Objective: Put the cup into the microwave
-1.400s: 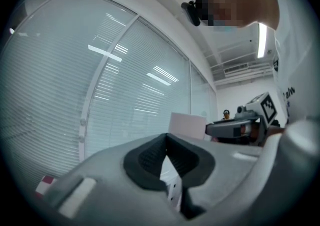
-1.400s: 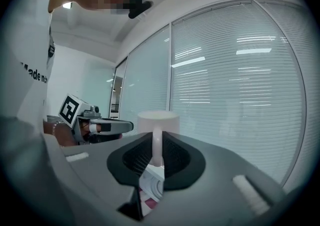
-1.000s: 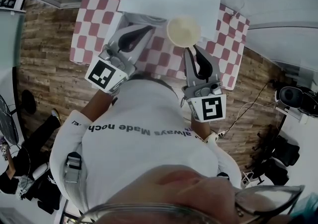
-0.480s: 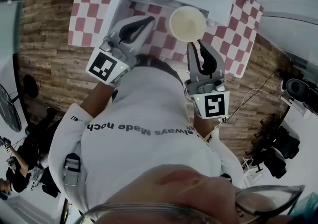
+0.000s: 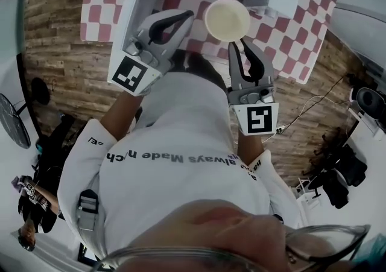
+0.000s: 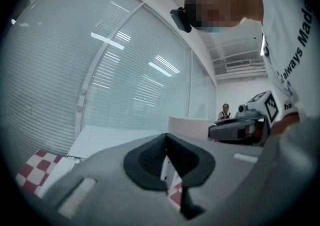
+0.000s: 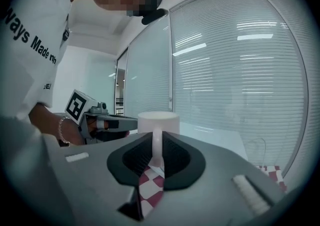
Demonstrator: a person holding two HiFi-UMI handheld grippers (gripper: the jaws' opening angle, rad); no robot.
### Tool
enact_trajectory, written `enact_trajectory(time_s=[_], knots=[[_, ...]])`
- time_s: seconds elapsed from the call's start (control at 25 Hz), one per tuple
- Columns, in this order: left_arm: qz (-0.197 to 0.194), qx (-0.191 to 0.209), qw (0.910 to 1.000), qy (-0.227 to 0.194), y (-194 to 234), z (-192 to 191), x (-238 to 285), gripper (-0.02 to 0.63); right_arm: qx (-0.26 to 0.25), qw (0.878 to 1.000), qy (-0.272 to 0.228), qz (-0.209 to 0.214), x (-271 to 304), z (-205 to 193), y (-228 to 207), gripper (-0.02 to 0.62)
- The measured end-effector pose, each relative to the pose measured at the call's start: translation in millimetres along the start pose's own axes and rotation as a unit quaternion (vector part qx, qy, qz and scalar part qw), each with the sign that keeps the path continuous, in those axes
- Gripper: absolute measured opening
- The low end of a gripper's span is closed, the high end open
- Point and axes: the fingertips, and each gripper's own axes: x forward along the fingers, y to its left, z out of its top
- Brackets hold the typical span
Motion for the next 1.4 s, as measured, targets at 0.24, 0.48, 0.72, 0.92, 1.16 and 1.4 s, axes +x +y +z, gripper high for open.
enact_trajectory(time_s=[0.24,0.48,0.72,0.92,1.16,1.4], knots=[[0.005,0.013,0.9999,0.000,1.7,-23.0,3.8,0.005,-0.009,1.000,-0.001,-0.004,9.8,-29.0,0.7,0.043],[0.017,0.012,0.9998,0.003,11.5,-49.0,5.6,0.005,-0.011,1.000,0.005,-0.010,23.4,-57.2,0.3,0.043],[0.028,0.053,0.9982,0.003,22.2,-75.6,15.6,0.005,-0.011,1.000,0.002,-0.023,41.9,-89.0,-12.1,0.043],[0.045,0.058,0.9973,0.008,37.3,-100.5,23.2,0.003,-0.022,0.999,-0.009,-0.035,59.5,-111.0,-17.4,0.043],[0.066,0.058,0.9961,0.010,56.5,-123.8,32.1,0.005,-0.027,0.998,0.001,-0.051,78.6,-140.8,-25.3,0.043],[0.092,0.052,0.9943,0.015,81.6,-148.4,43.0,0.005,-0.047,0.997,-0.001,-0.056,104.3,-163.6,-38.2,0.043]])
